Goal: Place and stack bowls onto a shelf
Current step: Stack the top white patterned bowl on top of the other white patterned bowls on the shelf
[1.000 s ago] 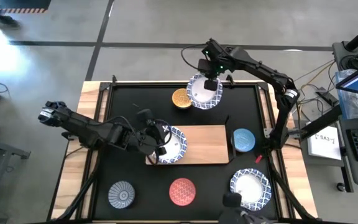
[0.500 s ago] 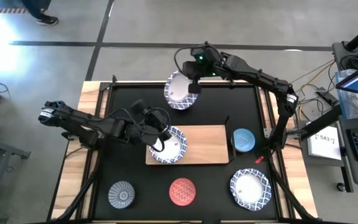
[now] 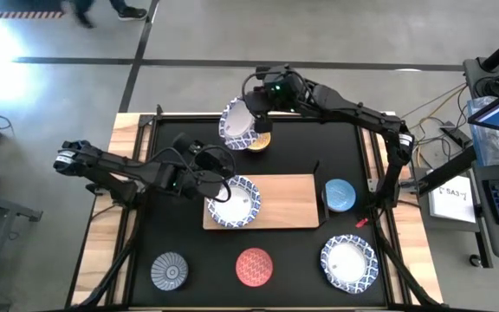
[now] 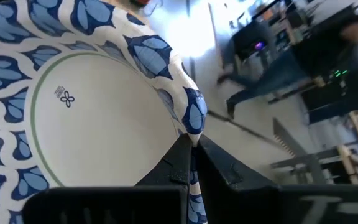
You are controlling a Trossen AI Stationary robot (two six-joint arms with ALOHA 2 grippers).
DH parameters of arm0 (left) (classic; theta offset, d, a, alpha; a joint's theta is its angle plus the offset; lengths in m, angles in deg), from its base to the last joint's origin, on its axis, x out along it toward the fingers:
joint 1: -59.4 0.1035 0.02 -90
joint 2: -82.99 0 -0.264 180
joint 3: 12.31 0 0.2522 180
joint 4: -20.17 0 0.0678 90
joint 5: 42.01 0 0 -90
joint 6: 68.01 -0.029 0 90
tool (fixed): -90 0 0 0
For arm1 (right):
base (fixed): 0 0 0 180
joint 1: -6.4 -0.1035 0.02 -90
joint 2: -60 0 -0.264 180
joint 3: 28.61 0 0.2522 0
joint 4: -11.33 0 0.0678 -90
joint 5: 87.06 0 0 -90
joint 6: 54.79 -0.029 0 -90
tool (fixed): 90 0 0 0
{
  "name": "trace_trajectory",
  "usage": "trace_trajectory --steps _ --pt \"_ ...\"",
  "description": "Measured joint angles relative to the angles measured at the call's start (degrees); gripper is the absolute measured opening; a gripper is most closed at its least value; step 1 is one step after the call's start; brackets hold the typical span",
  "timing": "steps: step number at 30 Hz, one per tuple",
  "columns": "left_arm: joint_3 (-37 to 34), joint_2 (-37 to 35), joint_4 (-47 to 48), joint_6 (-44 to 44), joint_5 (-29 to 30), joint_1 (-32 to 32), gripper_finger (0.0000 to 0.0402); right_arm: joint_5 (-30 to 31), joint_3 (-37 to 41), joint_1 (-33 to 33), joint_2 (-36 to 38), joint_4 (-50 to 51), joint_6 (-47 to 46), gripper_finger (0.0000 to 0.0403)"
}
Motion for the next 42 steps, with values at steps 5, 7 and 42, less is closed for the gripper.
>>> trace_trajectory --steps 5,7,42 --pt "0.00 0.00 -0.13 -0.21 0.53 0.81 0.0151 -0.02 0.00 -0.09 0.00 -4.03 2.01 0.0008" --pt "0.00 0.00 -0.39 -0.80 1.86 1.22 0.0151 0.00 0.00 -0.09 0.00 -4.83 2.52 0.0008" --pt "0.00 -0.07 -4.36 -1.56 -3.62 9.58 0.0016 -4.60 0.04 -4.99 0.00 -4.85 7.24 0.0008"
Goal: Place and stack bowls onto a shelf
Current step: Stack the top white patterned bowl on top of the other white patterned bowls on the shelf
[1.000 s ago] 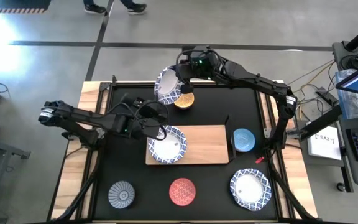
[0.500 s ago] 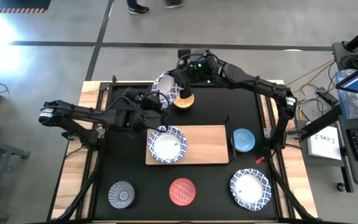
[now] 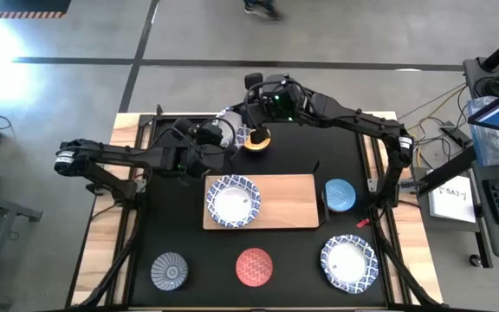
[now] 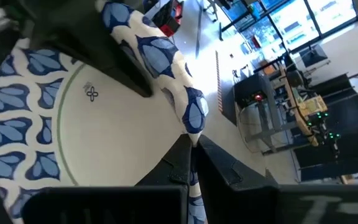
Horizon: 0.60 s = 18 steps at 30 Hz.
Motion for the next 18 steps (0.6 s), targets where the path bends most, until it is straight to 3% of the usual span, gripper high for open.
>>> trace_trajectory --steps 9,18 --pt "0.00 0.00 0.18 -0.02 -3.46 -0.02 0.0002 -0.23 -0.04 -0.04 0.17 4.08 -5.13 0.0021" --pt "0.02 0.02 -0.74 0.43 -13.92 -0.13 0.0002 -0.14 0.07 0.18 -0.04 11.59 -9.65 0.0115"
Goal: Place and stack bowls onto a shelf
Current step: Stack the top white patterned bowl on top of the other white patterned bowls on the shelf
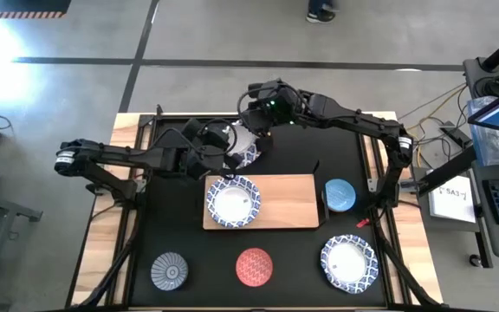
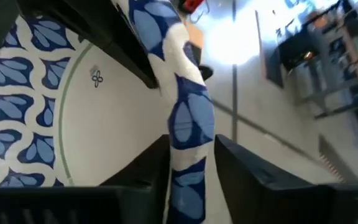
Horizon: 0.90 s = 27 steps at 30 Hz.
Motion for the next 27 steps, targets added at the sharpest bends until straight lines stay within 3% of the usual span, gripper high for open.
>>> trace_trajectory --steps 8,16,24,27 --pt "0.06 0.00 0.87 2.40 -4.15 0.00 0.0001 2.92 0.00 -0.07 1.02 3.77 -7.76 0.0166" --pt "0.13 -0.04 3.41 4.70 -5.67 0.06 0.0001 3.05 0.00 -0.07 5.31 7.58 -15.05 0.0182" --pt "0.02 0.07 7.44 6.78 -16.80 0.20 0.0001 3.75 -0.09 0.11 8.75 13.53 -24.32 0.0183" --pt "0.02 0.07 10.56 8.12 -23.93 0.28 0.0001 3.31 -0.09 0.02 9.25 15.99 -28.16 0.0183"
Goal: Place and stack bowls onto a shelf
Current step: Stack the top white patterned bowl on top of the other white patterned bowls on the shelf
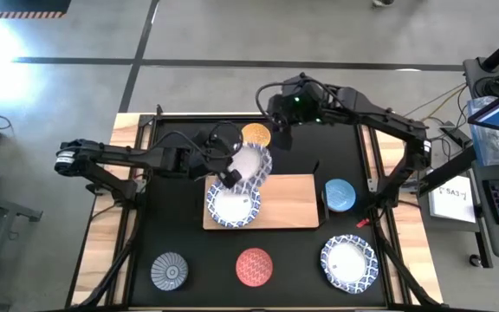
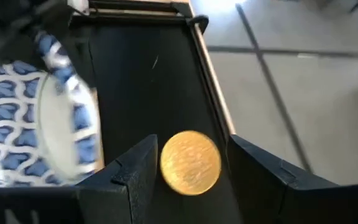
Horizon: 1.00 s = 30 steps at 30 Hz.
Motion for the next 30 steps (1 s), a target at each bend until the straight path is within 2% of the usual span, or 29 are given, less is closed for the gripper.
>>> trace_trajectory --steps 6,8,15,30 --pt "-0.02 0.00 2.71 0.60 -20.85 0.00 0.0001 -0.02 0.00 0.02 0.29 7.59 -6.68 0.0183" --pt "-0.02 0.00 3.80 0.80 -25.04 0.00 0.0001 -0.15 0.00 -0.13 0.00 10.63 -9.29 0.0183" --pt "-0.04 0.21 14.00 4.83 -25.79 0.04 0.0001 -0.16 3.92 -0.79 0.08 20.56 -16.52 0.0183" --pt "-0.04 7.31 13.18 2.01 -25.58 0.38 0.0012 -0.15 11.30 -10.11 4.36 23.63 -26.67 0.0183"
